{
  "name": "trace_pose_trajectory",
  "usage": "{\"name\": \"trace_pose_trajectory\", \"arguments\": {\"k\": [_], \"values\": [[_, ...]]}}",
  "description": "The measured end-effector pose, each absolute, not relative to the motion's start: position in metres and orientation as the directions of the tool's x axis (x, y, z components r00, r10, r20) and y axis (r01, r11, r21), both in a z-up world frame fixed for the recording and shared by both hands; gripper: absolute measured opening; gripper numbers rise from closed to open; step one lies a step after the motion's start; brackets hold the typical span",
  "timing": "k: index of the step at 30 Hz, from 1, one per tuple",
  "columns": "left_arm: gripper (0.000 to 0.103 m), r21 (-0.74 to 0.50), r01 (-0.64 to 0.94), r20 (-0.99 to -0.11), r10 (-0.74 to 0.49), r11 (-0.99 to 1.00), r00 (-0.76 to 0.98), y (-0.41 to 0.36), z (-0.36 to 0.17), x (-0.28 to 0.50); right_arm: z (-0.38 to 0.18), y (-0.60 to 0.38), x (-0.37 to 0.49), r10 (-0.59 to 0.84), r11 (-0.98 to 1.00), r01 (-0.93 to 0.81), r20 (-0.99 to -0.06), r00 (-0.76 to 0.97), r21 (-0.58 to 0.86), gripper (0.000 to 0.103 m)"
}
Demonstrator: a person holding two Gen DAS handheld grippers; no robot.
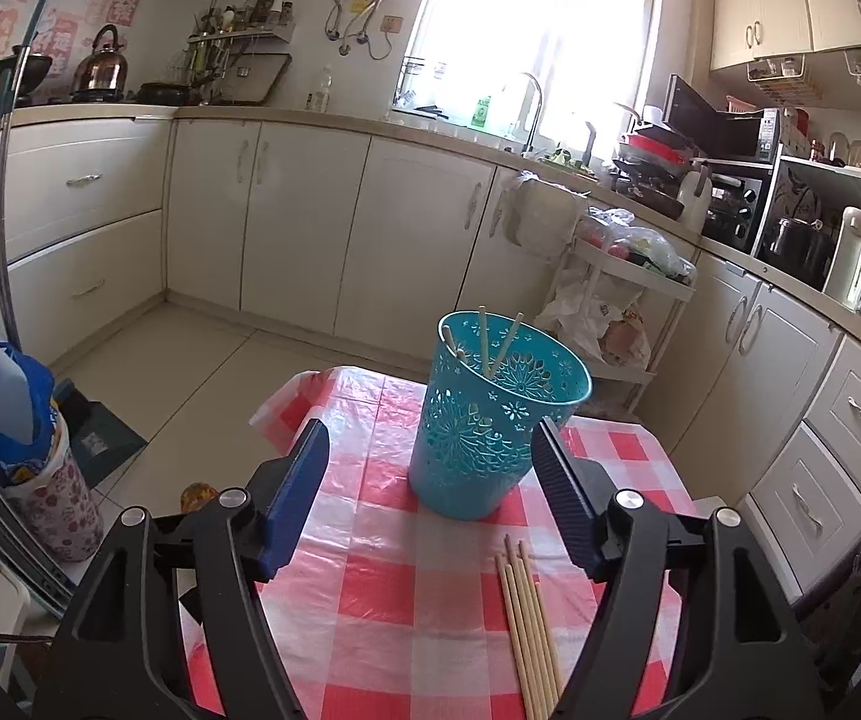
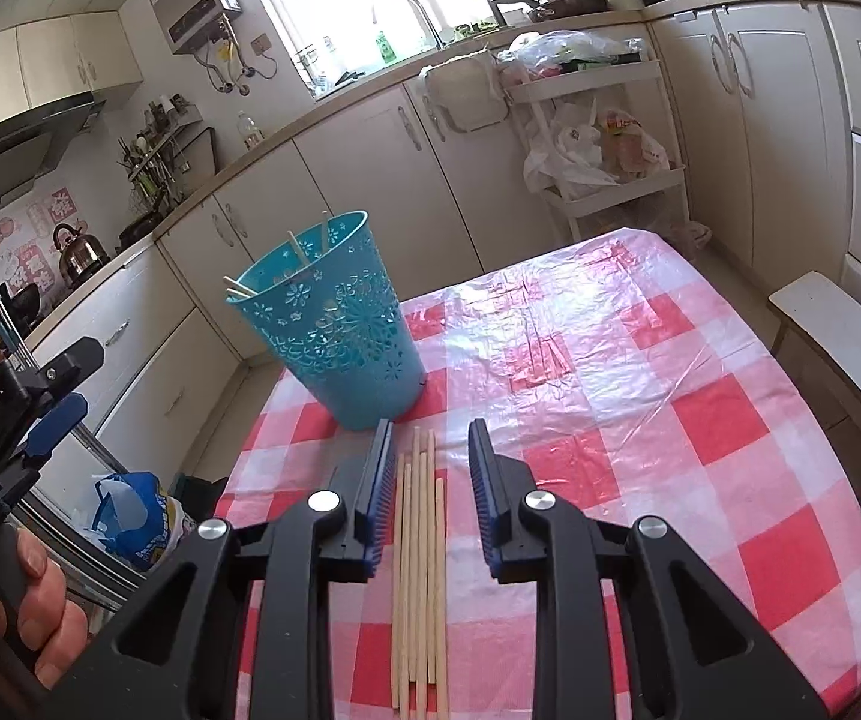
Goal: Organize utensils
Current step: 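Open both tools and move them back over the remaining chopsticks, then close the right tool on one wooden chopstick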
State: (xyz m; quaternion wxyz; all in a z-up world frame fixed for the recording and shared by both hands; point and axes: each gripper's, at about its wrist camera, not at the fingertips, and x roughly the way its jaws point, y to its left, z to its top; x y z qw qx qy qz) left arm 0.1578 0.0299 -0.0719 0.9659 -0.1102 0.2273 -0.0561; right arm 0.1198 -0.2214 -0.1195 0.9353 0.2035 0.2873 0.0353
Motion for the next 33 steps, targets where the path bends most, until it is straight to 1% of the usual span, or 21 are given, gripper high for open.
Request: {"name": "trace_pose_trajectory", "arguments": {"k": [5,13,17,20,23,27,29,33], "values": [[0.069,-0.212,0.069,-0.410,-0.152,0.975,0.900,0.026,-0.064,0.134,-0.114,-0.215,0.106,0.190,0.918,0.035,-0.518,0.834,0.395,0.027],[0.073,-0.191,0.068,-0.389,-0.139,0.979,0.910,0.028,-0.051,0.116,-0.111,-0.209,0.096,0.200,0.923,0.018,-0.519,0.831,0.385,0.031],[0.075,-0.179,0.071,-0.394,-0.137,0.981,0.909,0.025,-0.051,0.113,-0.115,-0.203,0.099,0.195,0.935,0.013,-0.546,0.815,0.354,0.034],[0.077,-0.170,0.073,-0.402,-0.137,0.983,0.905,0.022,-0.054,0.113,-0.128,-0.199,0.105,0.192,0.944,0.015,-0.589,0.785,0.329,0.034],[0.080,-0.166,0.070,-0.425,-0.135,0.984,0.895,0.021,-0.062,0.117,-0.148,-0.192,0.115,0.175,0.961,0.017,-0.653,0.737,0.276,0.034],[0.080,-0.155,0.047,-0.504,-0.120,0.987,0.856,0.023,-0.085,0.130,-0.174,-0.188,0.131,0.165,0.972,0.015,-0.725,0.669,0.235,0.033],[0.080,-0.145,0.029,-0.542,-0.104,0.989,0.834,0.025,-0.098,0.136,-0.182,-0.186,0.136,0.166,0.974,0.010,-0.740,0.652,0.227,0.029],[0.080,-0.137,0.006,-0.602,-0.089,0.991,0.794,0.027,-0.119,0.146,-0.189,-0.181,0.144,0.164,0.978,0.000,-0.760,0.629,0.210,0.029]]}}
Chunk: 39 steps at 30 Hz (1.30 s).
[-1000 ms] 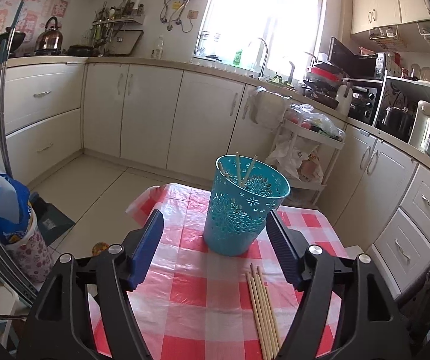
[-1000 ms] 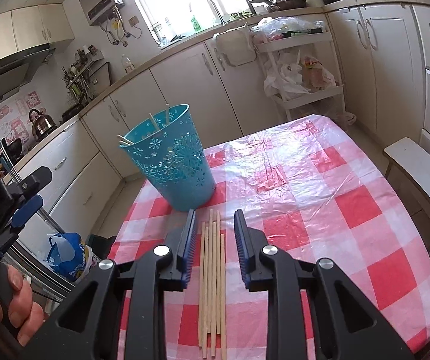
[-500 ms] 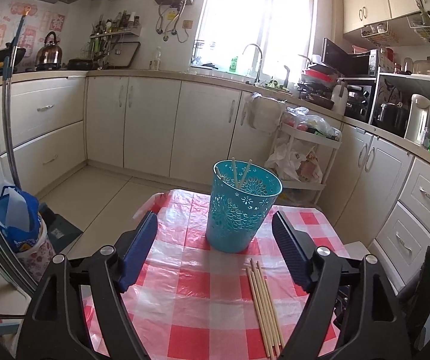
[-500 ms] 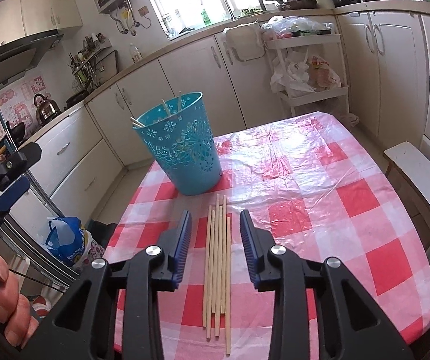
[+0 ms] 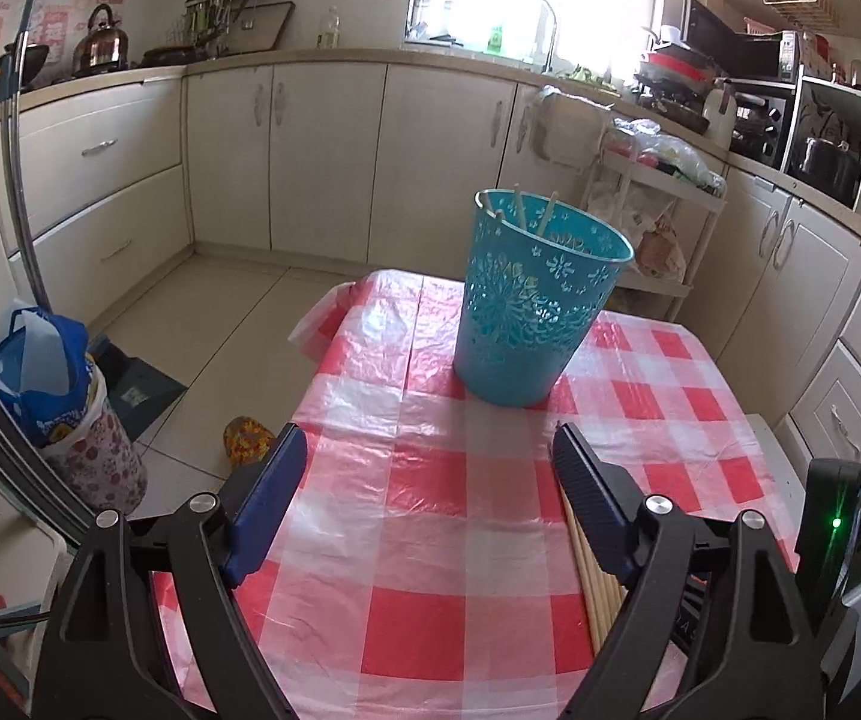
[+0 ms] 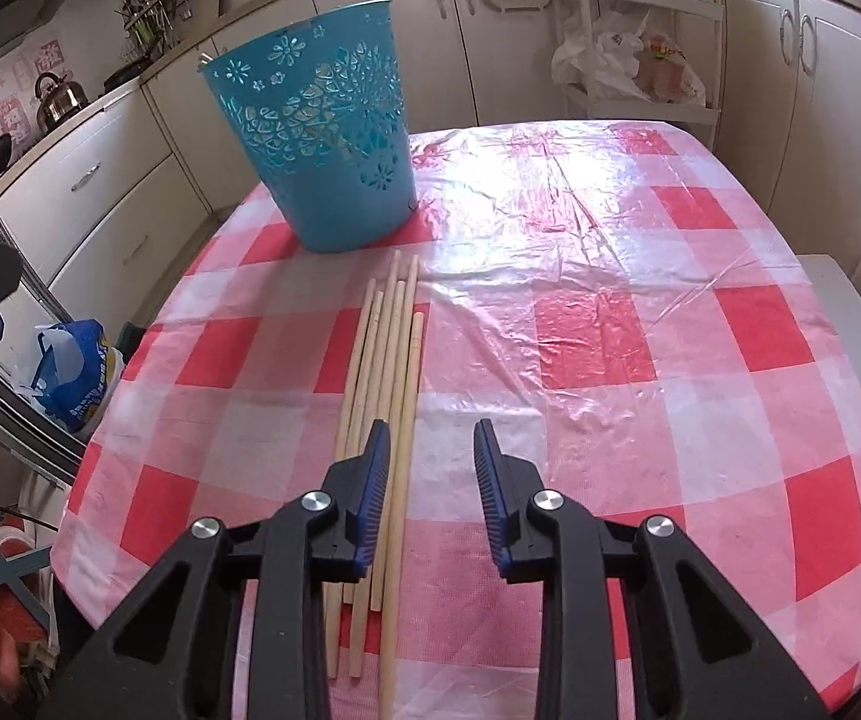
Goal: Organize utensils
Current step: 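Close the right tool on one wooden chopstick, then close the left tool on another chopstick while the right tool holds its chopstick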
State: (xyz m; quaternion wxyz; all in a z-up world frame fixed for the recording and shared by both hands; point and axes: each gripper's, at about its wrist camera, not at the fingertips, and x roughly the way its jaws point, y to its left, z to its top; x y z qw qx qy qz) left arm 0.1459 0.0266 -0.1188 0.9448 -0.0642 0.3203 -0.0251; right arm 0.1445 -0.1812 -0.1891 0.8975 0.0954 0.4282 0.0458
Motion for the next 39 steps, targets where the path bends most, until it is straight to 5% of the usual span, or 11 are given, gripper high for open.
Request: {"name": "trace_pose_trajectory", "arguments": {"k": [19,21,23,26,39], "values": [[0.081,-0.061,0.067,-0.711,-0.091,0.996,0.697,-0.006,-0.164,0.166,-0.200,-0.166,0.174,0.095,0.995,-0.067,-0.811,0.577,0.070,0.029],[0.081,-0.053,0.080,-0.728,-0.093,0.995,0.680,-0.014,-0.171,0.171,-0.200,-0.167,0.174,0.090,0.995,-0.084,-0.812,0.576,0.052,0.023],[0.081,-0.047,0.093,-0.742,-0.097,0.995,0.663,-0.021,-0.178,0.178,-0.200,-0.172,0.172,0.099,0.994,-0.094,-0.812,0.575,0.055,0.011],[0.081,-0.034,0.118,-0.760,-0.102,0.992,0.642,-0.034,-0.186,0.189,-0.201,-0.185,0.167,0.112,0.993,-0.094,-0.809,0.578,0.071,0.007],[0.081,0.023,0.179,-0.827,-0.082,0.984,0.556,-0.069,-0.218,0.219,-0.206,-0.209,0.162,0.221,0.973,-0.090,-0.766,0.604,0.210,0.006]]}}
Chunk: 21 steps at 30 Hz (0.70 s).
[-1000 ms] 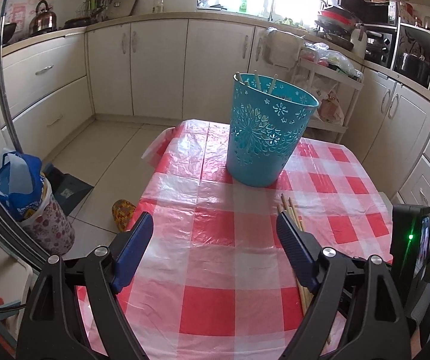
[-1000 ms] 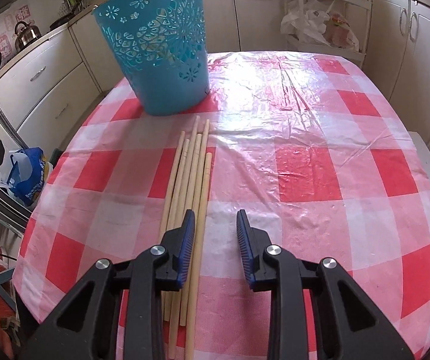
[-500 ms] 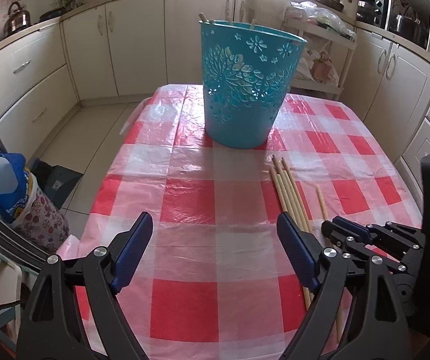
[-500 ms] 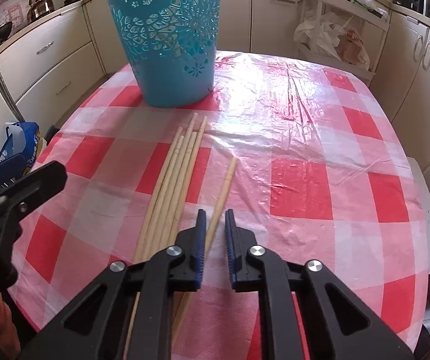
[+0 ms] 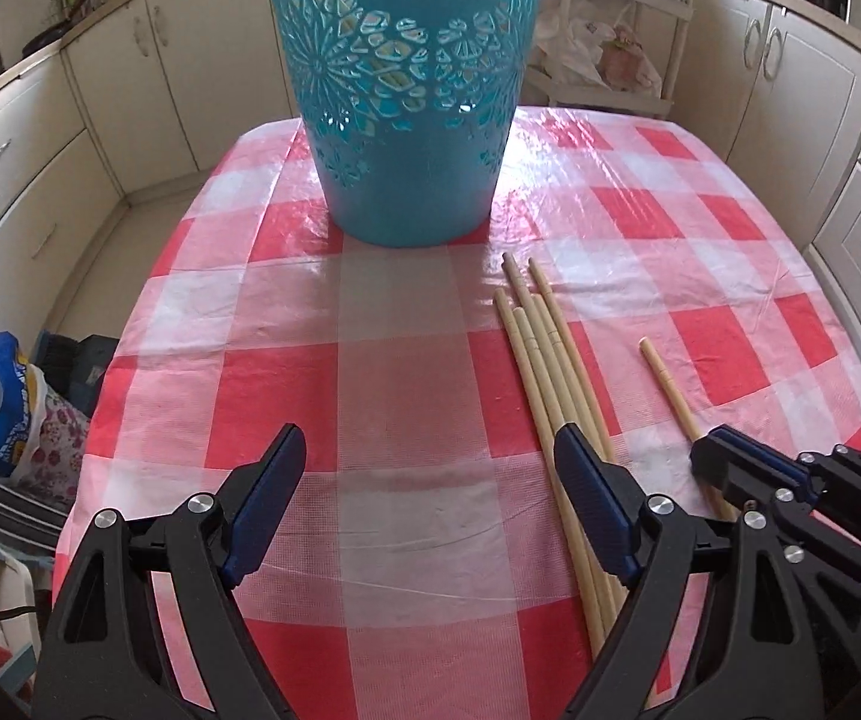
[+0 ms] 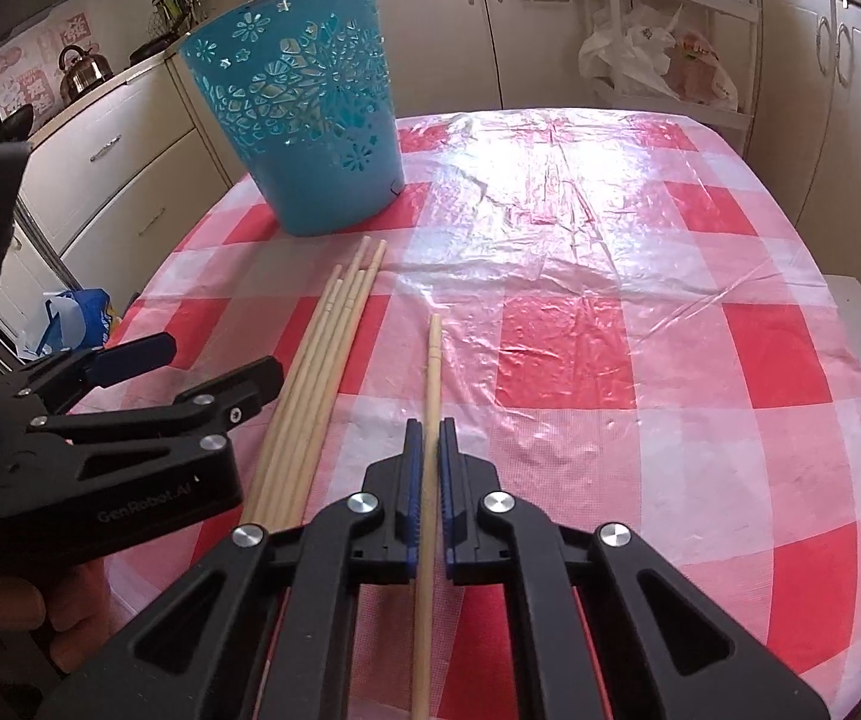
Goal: Organize utensils
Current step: 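Close the left tool on another chopstick while the right tool holds its chopstick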
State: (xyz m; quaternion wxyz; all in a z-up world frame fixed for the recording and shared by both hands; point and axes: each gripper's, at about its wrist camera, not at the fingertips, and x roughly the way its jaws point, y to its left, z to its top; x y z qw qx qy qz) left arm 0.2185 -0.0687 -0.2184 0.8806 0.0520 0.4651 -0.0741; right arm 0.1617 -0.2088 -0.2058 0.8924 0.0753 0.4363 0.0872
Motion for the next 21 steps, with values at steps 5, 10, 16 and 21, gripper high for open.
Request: {"name": "trace_pose_trajectory", "arguments": {"k": [5,10,16,21], "values": [[0.081,0.009,0.183,-0.829,-0.095,0.983,0.550,-0.0682,-0.2216,0.2207,-0.2058,-0.2067,0.1605,0.215,0.975,-0.090,-0.766,0.606,0.202,0.006],[0.082,0.019,0.197,-0.830,-0.094,0.980,0.549,-0.0700,-0.2200,0.2218,-0.2061,-0.2076,0.1605,0.215,0.975,-0.091,-0.766,0.606,0.201,0.006],[0.082,0.034,0.200,-0.836,-0.082,0.979,0.543,-0.0698,-0.2237,0.2235,-0.2057,-0.2080,0.1599,0.215,0.975,-0.091,-0.766,0.606,0.202,0.006],[0.070,0.037,0.269,-0.832,-0.120,0.962,0.541,-0.0697,-0.2214,0.2205,-0.2056,-0.2026,0.1625,0.190,0.982,-0.103,-0.773,0.606,0.161,0.006]]}}
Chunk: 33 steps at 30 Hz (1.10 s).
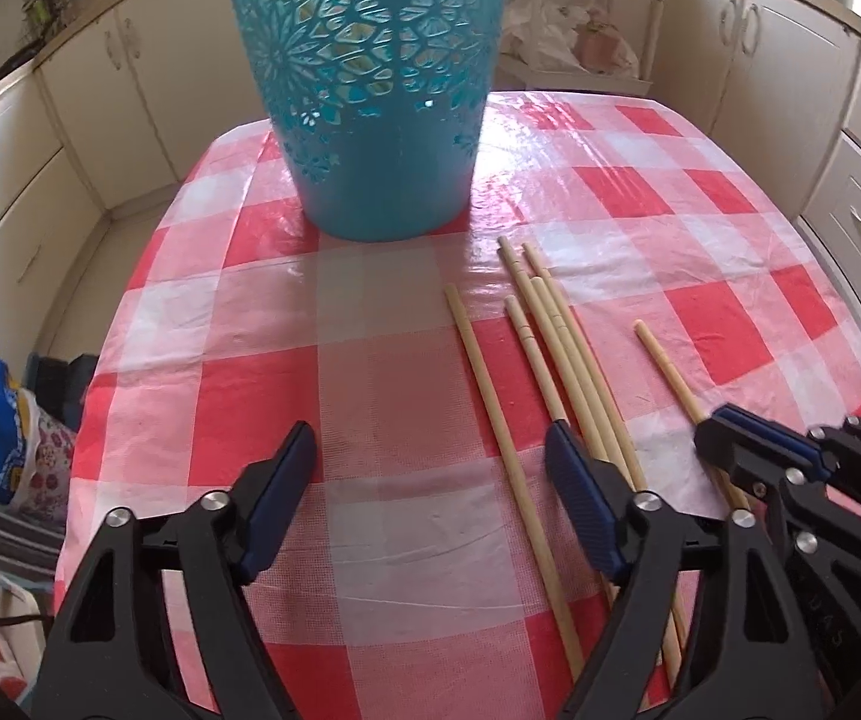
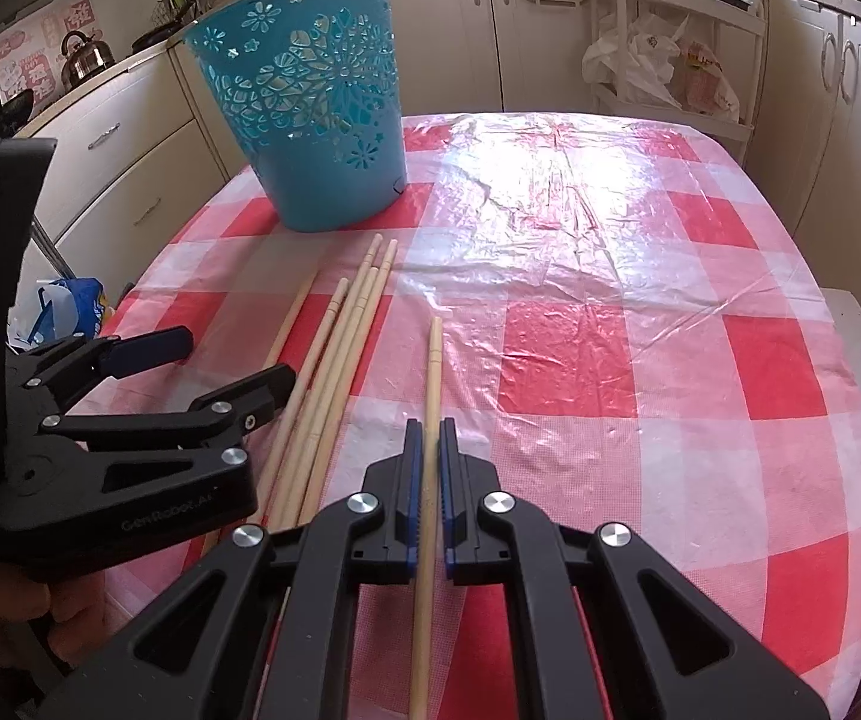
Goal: Organize utensils
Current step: 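Close the left tool on another chopstick while the right tool holds its chopstick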
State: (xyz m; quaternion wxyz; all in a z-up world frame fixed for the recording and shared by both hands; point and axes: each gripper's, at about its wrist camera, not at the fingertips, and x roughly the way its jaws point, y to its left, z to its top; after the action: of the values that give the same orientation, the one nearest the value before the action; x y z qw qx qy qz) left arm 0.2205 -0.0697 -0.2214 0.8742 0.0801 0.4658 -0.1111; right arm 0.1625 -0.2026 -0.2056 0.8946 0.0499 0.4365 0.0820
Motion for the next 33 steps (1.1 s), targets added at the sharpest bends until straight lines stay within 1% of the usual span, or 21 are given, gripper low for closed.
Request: {"name": "trace_pose_trajectory", "arguments": {"k": [3,5,6,7,8,10,12,15,17,18,19,21,23,24,25,27,29,31,33], "values": [[0.070,0.028,0.292,-0.837,-0.137,0.956,0.529,-0.067,-0.221,0.225,-0.205,-0.200,0.170,0.188,0.982,-0.106,-0.774,0.605,0.155,0.006],[0.067,0.025,0.285,-0.835,-0.137,0.958,0.533,-0.063,-0.221,0.230,-0.205,-0.199,0.174,0.182,0.983,-0.108,-0.775,0.606,0.146,0.006],[0.060,0.026,0.290,-0.831,-0.141,0.957,0.539,-0.062,-0.220,0.231,-0.205,-0.198,0.176,0.181,0.983,-0.110,-0.775,0.605,0.144,0.006],[0.049,0.025,0.306,-0.826,-0.153,0.952,0.542,-0.061,-0.220,0.232,-0.205,-0.199,0.177,0.185,0.983,-0.111,-0.777,0.602,0.148,0.006],[0.043,0.023,0.323,-0.824,-0.165,0.946,0.542,-0.060,-0.219,0.231,-0.205,-0.200,0.178,0.192,0.981,-0.111,-0.778,0.598,0.158,0.006],[0.021,0.014,0.373,-0.825,-0.200,0.928,0.528,-0.058,-0.218,0.230,-0.205,-0.204,0.179,0.207,0.978,-0.104,-0.778,0.593,0.181,0.006],[0.013,-0.019,0.407,-0.830,-0.241,0.913,0.502,-0.051,-0.217,0.230,-0.204,-0.204,0.179,0.207,0.978,-0.101,-0.782,0.588,0.183,0.006],[0.013,-0.070,0.426,-0.844,-0.281,0.902,0.456,-0.040,-0.215,0.232,-0.203,-0.201,0.181,0.194,0.981,-0.107,-0.791,0.581,0.162,0.006],[0.014,-0.063,0.418,-0.845,-0.271,0.906,0.460,-0.037,-0.213,0.234,-0.203,-0.197,0.185,0.173,0.985,-0.116,-0.793,0.584,0.129,0.006],[0.018,-0.062,0.411,-0.845,-0.267,0.910,0.464,-0.037,-0.212,0.237,-0.203,-0.195,0.188,0.169,0.985,-0.122,-0.795,0.583,0.120,0.006],[0.025,-0.058,0.401,-0.845,-0.259,0.914,0.468,-0.037,-0.212,0.239,-0.202,-0.193,0.191,0.168,0.985,-0.128,-0.797,0.581,0.114,0.006],[0.034,-0.046,0.365,-0.846,-0.231,0.930,0.481,-0.036,-0.213,0.246,-0.203,-0.188,0.197,0.153,0.986,-0.141,-0.800,0.580,0.087,0.006],[0.034,-0.050,0.342,-0.846,-0.221,0.939,0.486,-0.035,-0.215,0.252,-0.203,-0.185,0.199,0.139,0.986,-0.157,-0.802,0.581,0.057,0.006],[0.030,-0.038,0.340,-0.843,-0.213,0.940,0.495,-0.036,-0.215,0.254,-0.203,-0.185,0.199,0.137,0.986,-0.161,-0.803,0.580,0.052,0.006],[0.011,-0.020,0.344,-0.839,-0.203,0.939,0.504,-0.038,-0.216,0.254,-0.202,-0.186,0.199,0.141,0.985,-0.160,-0.806,0.575,0.058,0.006],[0.004,-0.042,0.385,-0.841,-0.240,0.922,0.485,-0.040,-0.216,0.252,-0.202,-0.191,0.198,0.158,0.985,-0.149,-0.812,0.561,0.088,0.006],[0.004,-0.026,0.436,-0.841,-0.255,0.900,0.477,-0.043,-0.216,0.247,-0.200,-0.197,0.196,0.191,0.981,-0.134,-0.817,0.545,0.140,0.006],[0.005,-0.019,0.470,-0.844,-0.266,0.883,0.465,-0.046,-0.216,0.244,-0.197,-0.198,0.194,0.199,0.979,-0.138,-0.816,0.543,0.147,0.006],[0.005,-0.023,0.468,-0.850,-0.264,0.883,0.456,-0.046,-0.215,0.246,-0.195,-0.197,0.195,0.190,0.981,-0.147,-0.812,0.552,0.129,0.006]]}}
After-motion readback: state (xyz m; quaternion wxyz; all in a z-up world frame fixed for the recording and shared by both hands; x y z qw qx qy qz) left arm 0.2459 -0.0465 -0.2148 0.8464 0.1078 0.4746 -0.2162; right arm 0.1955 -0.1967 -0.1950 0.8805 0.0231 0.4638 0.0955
